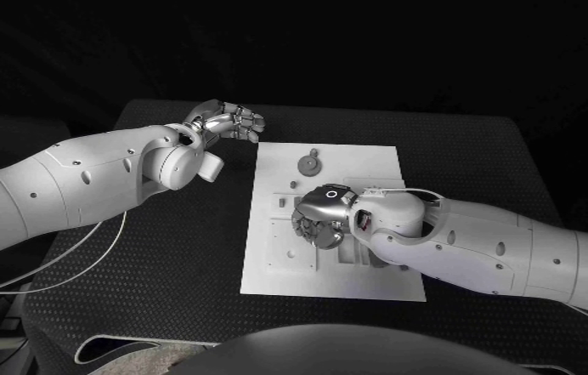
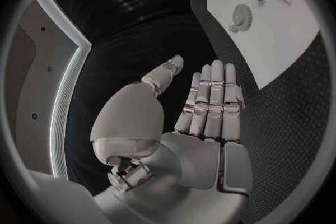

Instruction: Assemble the parts on the task board

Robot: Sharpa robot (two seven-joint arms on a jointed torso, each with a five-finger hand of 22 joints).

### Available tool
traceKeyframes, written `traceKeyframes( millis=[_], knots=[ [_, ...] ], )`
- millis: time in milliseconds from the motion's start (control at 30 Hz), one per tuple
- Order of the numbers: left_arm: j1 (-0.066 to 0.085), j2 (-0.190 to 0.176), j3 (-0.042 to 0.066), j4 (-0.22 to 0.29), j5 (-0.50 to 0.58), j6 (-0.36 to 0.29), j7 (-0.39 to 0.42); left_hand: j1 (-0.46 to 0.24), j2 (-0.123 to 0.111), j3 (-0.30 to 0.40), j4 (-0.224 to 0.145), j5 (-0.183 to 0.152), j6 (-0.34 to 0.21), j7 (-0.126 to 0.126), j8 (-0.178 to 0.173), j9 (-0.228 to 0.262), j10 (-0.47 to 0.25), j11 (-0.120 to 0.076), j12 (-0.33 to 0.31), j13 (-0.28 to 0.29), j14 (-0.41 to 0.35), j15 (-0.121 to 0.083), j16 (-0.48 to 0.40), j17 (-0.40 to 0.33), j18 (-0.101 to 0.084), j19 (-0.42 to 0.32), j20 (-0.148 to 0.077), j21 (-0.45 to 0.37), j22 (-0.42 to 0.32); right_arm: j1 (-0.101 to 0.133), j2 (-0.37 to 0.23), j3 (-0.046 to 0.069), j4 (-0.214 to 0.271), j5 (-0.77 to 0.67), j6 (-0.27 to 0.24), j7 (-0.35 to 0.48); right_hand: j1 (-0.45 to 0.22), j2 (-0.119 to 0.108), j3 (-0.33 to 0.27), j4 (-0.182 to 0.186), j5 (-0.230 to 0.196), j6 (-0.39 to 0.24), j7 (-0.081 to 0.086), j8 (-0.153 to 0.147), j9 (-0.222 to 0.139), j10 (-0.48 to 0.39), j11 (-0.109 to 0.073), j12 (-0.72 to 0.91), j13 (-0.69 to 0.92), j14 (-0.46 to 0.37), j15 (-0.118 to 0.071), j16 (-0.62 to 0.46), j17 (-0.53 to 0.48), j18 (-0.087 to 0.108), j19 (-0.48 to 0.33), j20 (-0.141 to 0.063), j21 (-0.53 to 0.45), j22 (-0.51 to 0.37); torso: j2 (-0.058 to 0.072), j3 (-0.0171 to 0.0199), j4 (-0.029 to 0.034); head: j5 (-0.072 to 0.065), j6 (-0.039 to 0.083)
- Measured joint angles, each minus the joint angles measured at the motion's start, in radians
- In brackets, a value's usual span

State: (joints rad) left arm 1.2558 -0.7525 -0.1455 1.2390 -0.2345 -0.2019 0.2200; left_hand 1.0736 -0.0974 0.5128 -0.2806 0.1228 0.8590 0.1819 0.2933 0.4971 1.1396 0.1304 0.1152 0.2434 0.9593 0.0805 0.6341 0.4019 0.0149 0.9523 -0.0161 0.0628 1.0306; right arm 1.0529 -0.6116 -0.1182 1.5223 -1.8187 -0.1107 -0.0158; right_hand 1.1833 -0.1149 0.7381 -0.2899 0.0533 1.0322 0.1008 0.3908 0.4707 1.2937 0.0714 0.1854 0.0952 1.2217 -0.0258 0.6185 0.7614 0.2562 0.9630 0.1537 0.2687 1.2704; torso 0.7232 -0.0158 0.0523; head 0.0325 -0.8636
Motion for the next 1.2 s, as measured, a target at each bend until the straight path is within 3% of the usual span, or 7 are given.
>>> traceKeyframes(
  millis=[1200],
  knots=[
    [0.0,-0.002,0.0,0.0,0.0,0.003,-0.001,0.0,0.0,0.0,0.0,0.0,0.0,0.0,0.0,-0.001,0.0,0.0,0.0,0.0,0.0,0.0,-0.004,0.004,0.0,0.0,0.0,0.0,-0.003,0.0,0.001,0.001,-0.03,-0.004,0.003,0.004,0.0,0.0,-0.003,-0.003,0.0,-0.001,0.005,-0.001,0.0,0.0,0.0,-0.004,0.0,0.0,0.0,0.0,0.004,0.0,0.0,0.0,0.0,0.004,0.0,0.0,-0.0005,-0.004,-0.005]
  ],
)
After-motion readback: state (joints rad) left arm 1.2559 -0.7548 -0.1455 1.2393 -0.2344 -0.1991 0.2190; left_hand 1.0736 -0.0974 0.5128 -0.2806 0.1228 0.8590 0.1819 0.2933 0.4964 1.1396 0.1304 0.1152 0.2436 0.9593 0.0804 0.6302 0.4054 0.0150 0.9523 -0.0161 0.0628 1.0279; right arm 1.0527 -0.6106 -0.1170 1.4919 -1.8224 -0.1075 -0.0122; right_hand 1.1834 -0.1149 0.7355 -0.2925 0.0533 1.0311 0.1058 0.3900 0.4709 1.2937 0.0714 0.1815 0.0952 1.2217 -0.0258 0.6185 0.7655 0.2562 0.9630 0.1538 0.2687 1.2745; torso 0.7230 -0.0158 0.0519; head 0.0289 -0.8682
